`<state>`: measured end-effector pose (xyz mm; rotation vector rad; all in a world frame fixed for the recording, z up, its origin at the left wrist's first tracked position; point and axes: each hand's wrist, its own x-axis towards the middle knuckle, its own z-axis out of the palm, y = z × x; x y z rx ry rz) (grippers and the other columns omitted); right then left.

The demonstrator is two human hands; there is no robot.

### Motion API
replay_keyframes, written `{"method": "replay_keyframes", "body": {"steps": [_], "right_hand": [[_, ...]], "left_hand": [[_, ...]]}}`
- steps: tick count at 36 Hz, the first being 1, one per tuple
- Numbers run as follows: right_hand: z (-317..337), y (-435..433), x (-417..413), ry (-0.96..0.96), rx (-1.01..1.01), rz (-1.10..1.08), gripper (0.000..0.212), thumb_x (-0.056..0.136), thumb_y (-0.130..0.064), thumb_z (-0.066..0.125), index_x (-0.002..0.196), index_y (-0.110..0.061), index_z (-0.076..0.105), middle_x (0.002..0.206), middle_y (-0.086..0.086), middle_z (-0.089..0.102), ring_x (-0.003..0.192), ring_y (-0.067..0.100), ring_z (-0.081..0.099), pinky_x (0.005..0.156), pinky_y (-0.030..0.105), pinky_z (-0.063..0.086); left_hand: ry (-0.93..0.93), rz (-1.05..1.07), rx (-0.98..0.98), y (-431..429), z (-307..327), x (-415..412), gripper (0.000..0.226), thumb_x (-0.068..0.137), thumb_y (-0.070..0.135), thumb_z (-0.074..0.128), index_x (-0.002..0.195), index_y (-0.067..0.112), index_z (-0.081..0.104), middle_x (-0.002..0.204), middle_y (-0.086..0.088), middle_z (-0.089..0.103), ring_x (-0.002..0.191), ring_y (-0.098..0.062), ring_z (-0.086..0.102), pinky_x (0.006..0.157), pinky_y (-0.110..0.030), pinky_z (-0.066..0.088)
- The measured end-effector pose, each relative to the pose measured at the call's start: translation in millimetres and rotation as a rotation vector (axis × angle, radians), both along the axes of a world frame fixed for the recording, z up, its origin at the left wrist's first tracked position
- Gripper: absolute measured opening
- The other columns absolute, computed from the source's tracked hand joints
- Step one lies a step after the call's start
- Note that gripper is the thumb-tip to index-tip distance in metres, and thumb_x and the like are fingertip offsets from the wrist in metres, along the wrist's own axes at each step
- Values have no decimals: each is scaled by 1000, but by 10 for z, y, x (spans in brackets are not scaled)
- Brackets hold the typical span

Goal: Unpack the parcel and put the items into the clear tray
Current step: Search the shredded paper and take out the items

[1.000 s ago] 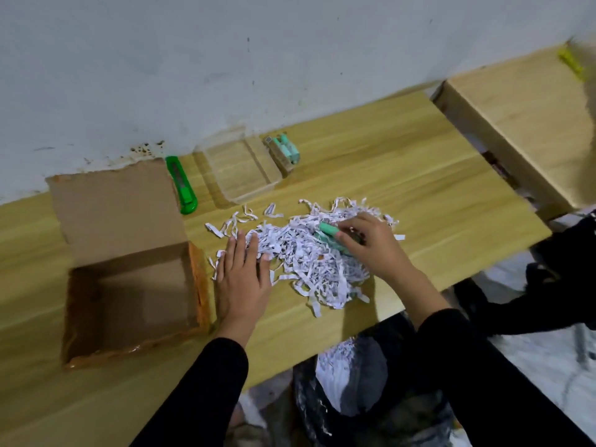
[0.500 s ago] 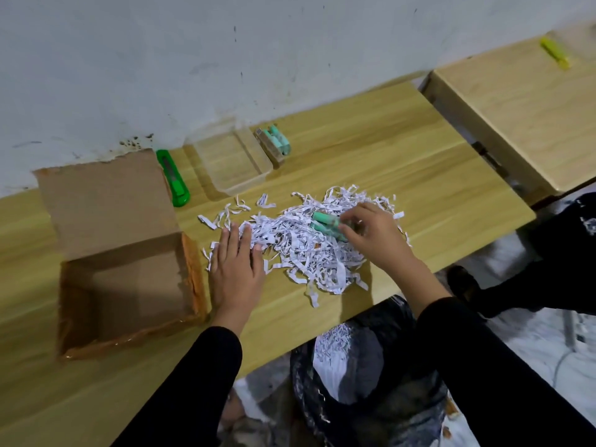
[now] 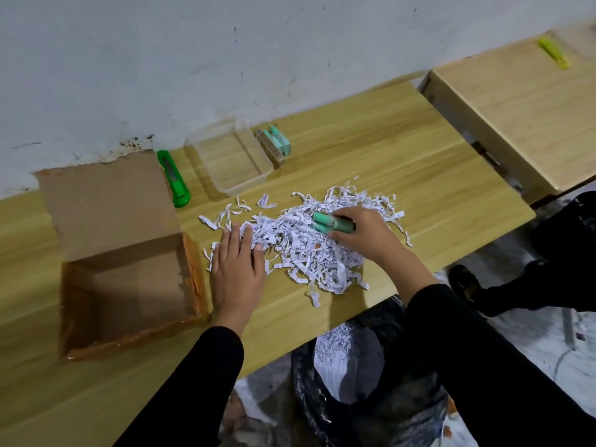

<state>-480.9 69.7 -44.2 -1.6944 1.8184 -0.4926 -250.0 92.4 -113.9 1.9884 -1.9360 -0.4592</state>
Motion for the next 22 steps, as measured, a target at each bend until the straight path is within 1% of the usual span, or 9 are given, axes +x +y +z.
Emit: {"method": "replay_keyframes", "body": {"steps": [3, 9, 11, 12, 15, 16, 19, 22], "right_hand": [[15, 20, -2, 19, -39, -4, 41, 79, -19, 72, 117, -9, 60, 109, 12, 63, 96, 26, 58, 83, 36, 49], [110, 57, -75, 7, -173, -112, 42, 76, -19, 73, 115, -8, 60, 109, 12, 63, 97, 25, 57, 86, 38, 51], [183, 52, -107, -6, -204, -150, 42, 76, -18, 73, 115, -8, 60, 108, 11, 63, 96, 25, 58, 86, 41, 52], [224, 45, -123, -19, -220, -172, 42, 76, -18, 73, 115, -7, 60, 108, 11, 63, 96, 25, 59, 85, 40, 53], [375, -2, -142, -44, -293, -234, 43, 76, -18, 74, 115, -6, 60, 108, 11, 63, 95, 20, 58, 82, 28, 47], [419, -20, -143, -60, -314, -254, 43, 75, -19, 74, 115, -7, 61, 109, 11, 64, 95, 20, 58, 82, 29, 47], [514, -99, -134, -149, -342, -319, 42, 75, -21, 75, 113, -10, 61, 108, 11, 65, 96, 23, 62, 85, 39, 54], [608, -207, -89, -215, -365, -356, 40, 75, -25, 74, 112, -13, 62, 106, 9, 66, 95, 21, 63, 84, 40, 56]], "left_hand": [[-1, -2, -1, -2, -3, -1, 47, 100, 36, 31, 145, 23, 32, 155, 2, 24, 145, -15, 14, 117, -34, 10], [-17, -12, 13, 1, -13, 16, 48, 100, 38, 28, 145, 23, 31, 156, 2, 22, 145, -15, 12, 117, -35, 10], [-13, -15, 18, 0, -6, 13, 48, 100, 37, 28, 145, 23, 31, 156, 2, 22, 145, -16, 12, 118, -36, 11], [-13, -16, 16, 0, -2, 13, 48, 100, 37, 27, 145, 23, 31, 156, 2, 22, 145, -16, 13, 118, -37, 11], [-16, -21, 9, -9, 30, 27, 49, 98, 38, 27, 145, 22, 32, 156, 1, 23, 145, -17, 14, 118, -38, 12], [-22, -21, 10, -8, 37, 29, 51, 98, 39, 25, 145, 22, 32, 156, 0, 23, 145, -17, 14, 118, -37, 13], [-29, -18, 16, -9, 41, 27, 55, 95, 42, 21, 144, 22, 33, 155, 0, 24, 145, -17, 15, 117, -36, 12], [-36, -20, 13, -17, 32, 32, 55, 95, 41, 21, 144, 21, 34, 155, 0, 26, 145, -18, 17, 117, -37, 14]]}}
